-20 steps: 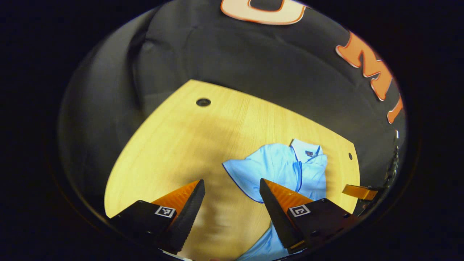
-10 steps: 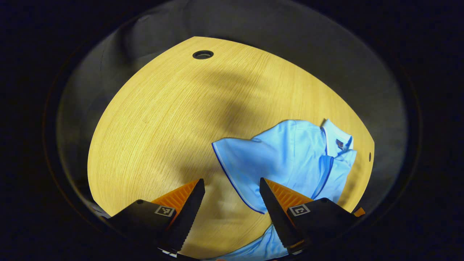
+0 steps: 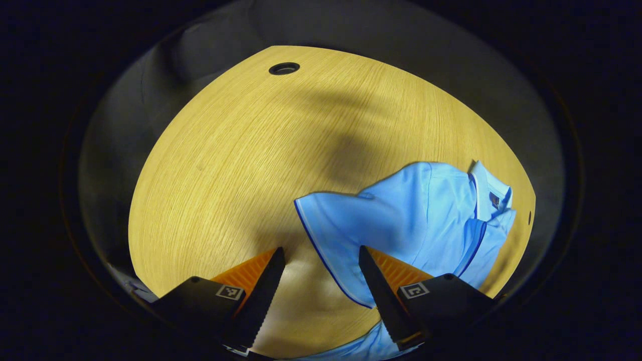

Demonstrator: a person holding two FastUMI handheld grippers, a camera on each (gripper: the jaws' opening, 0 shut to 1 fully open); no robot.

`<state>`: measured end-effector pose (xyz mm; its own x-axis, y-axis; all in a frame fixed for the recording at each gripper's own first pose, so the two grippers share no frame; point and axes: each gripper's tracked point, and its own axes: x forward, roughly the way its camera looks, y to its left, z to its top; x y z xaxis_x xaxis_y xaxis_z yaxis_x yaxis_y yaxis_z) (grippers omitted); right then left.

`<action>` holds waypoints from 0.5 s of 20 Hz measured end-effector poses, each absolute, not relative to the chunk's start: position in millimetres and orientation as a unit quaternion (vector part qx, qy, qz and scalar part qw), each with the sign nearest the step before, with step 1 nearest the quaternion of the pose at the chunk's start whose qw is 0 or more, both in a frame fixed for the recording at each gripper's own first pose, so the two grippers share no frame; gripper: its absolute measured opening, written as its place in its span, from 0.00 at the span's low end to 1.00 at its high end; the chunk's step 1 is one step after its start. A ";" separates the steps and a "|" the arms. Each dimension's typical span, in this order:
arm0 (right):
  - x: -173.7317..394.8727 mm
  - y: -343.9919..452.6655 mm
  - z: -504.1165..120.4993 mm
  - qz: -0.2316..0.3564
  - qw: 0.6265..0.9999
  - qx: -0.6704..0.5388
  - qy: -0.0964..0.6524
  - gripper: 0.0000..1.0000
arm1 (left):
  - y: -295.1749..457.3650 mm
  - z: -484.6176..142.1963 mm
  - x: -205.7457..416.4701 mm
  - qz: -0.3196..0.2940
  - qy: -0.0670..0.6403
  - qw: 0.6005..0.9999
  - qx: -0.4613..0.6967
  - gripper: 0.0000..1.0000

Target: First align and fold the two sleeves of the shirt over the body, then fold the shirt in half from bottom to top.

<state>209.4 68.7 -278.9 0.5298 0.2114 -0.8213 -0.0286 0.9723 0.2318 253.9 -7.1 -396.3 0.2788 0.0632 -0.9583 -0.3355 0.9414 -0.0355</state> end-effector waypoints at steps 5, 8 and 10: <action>209.6 72.0 -288.0 0.069 0.872 0.075 0.479 0.99 | -8.1 -394.5 264.5 0.110 0.567 0.806 -0.130 0.34; 208.6 69.0 -285.1 0.065 0.877 0.066 0.472 0.99 | -5.6 -401.0 260.7 0.097 0.565 0.808 -0.140 0.17; 207.5 70.1 -283.9 0.064 0.877 0.066 0.471 0.99 | -6.7 -395.6 264.7 0.089 0.567 0.807 -0.139 0.05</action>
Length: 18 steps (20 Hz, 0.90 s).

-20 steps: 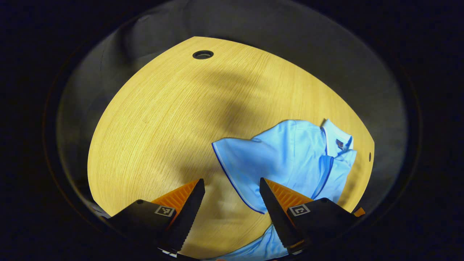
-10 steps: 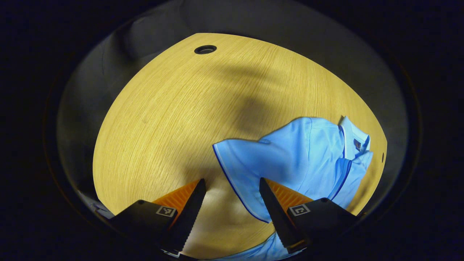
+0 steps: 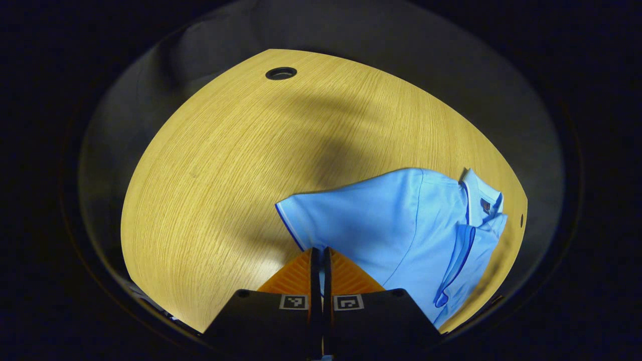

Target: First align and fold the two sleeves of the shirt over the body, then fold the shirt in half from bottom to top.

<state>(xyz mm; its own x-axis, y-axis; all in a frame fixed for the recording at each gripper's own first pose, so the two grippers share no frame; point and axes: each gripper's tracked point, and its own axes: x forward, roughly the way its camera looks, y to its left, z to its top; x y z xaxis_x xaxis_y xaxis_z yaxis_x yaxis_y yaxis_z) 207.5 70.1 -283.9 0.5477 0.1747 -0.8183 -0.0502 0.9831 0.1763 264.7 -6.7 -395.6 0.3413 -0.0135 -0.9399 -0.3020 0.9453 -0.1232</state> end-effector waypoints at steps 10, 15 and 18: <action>203.2 68.1 -282.3 0.060 0.886 0.053 0.456 0.99 | -64.8 -307.8 288.5 0.008 0.520 0.850 -0.082 0.04; 194.6 55.7 -276.5 0.054 0.888 0.060 0.452 0.99 | -134.8 -265.8 298.1 -0.073 0.493 0.867 -0.024 0.04; 189.8 45.5 -275.9 0.048 0.889 0.063 0.451 0.99 | -180.7 -252.4 296.3 -0.115 0.491 0.863 -0.010 0.05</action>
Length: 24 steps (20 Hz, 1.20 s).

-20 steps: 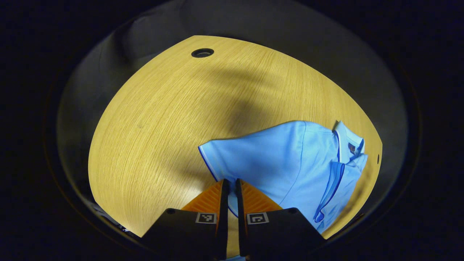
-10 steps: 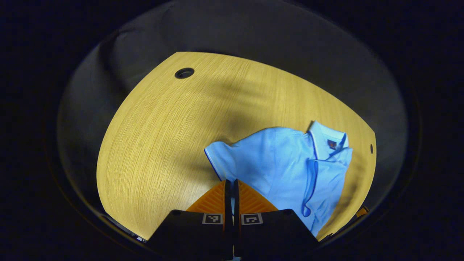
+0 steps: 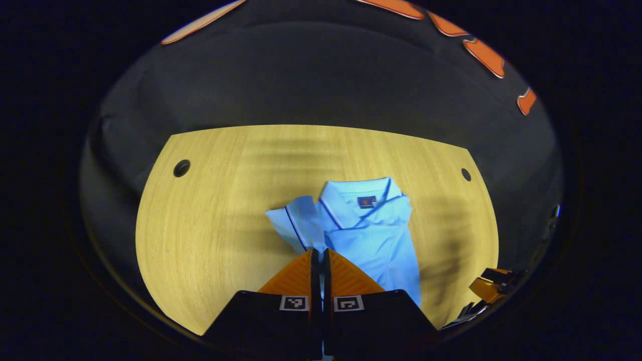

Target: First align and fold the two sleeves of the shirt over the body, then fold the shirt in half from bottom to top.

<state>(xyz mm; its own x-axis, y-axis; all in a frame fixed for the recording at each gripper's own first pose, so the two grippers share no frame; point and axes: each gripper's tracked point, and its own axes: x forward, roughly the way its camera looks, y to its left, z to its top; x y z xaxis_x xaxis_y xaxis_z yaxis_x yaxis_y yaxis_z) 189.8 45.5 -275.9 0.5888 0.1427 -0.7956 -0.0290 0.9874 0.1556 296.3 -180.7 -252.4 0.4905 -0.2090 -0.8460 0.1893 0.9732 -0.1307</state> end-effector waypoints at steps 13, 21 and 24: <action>177.9 10.6 -299.6 0.014 0.880 0.078 0.468 0.99 | -311.2 -299.7 279.2 -0.191 0.534 0.824 -0.001 0.05; 170.5 8.3 -310.3 0.012 0.874 0.067 0.481 0.99 | -308.6 -320.2 277.7 -0.184 0.537 0.823 -0.026 0.26; 167.2 24.6 -314.8 0.024 0.872 0.058 0.485 0.99 | -297.4 -319.1 268.5 -0.185 0.534 0.825 -0.025 0.82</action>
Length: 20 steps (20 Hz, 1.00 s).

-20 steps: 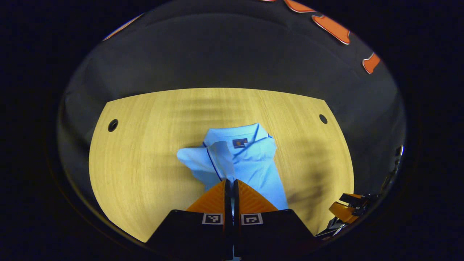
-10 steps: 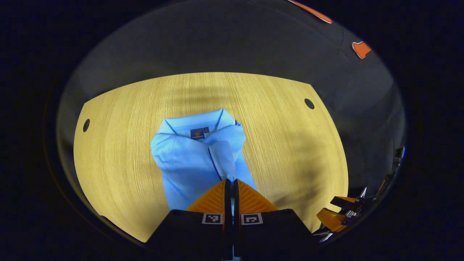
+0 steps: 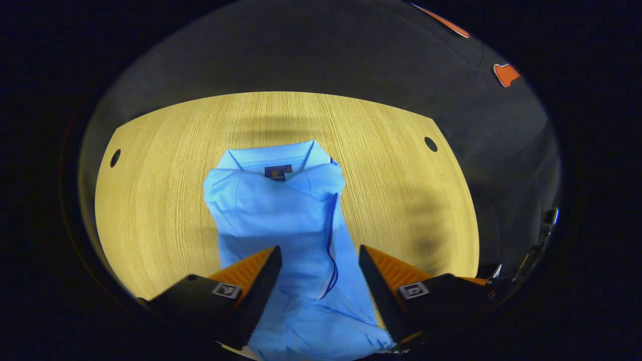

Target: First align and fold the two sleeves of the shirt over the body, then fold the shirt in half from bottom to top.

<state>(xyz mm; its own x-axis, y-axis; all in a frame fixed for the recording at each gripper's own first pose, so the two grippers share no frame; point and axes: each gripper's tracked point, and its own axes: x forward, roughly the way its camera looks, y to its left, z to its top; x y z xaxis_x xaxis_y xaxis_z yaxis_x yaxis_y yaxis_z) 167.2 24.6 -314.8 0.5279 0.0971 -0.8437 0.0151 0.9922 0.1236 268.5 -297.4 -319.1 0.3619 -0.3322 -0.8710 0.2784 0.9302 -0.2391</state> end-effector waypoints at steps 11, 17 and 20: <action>104.8 54.8 -337.1 0.046 0.856 -0.028 0.514 0.99 | -206.9 -311.5 166.8 -0.148 0.539 0.829 -0.022 1.00; 38.0 49.8 -361.5 0.041 0.833 -0.055 0.548 0.99 | -161.9 -331.2 73.0 -0.147 0.567 0.810 0.008 1.00; -6.6 47.0 -375.4 0.042 0.814 -0.056 0.577 0.99 | -143.6 -346.1 24.4 -0.140 0.595 0.791 0.018 0.98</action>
<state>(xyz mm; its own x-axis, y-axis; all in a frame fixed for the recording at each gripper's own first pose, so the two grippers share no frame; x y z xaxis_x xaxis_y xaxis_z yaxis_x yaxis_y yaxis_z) -6.6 47.0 -375.4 0.3310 0.0027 -0.9436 -0.1325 0.9902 -0.0437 24.4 -143.6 -346.1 0.2534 -0.2007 -0.9463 0.2432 0.9600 -0.1385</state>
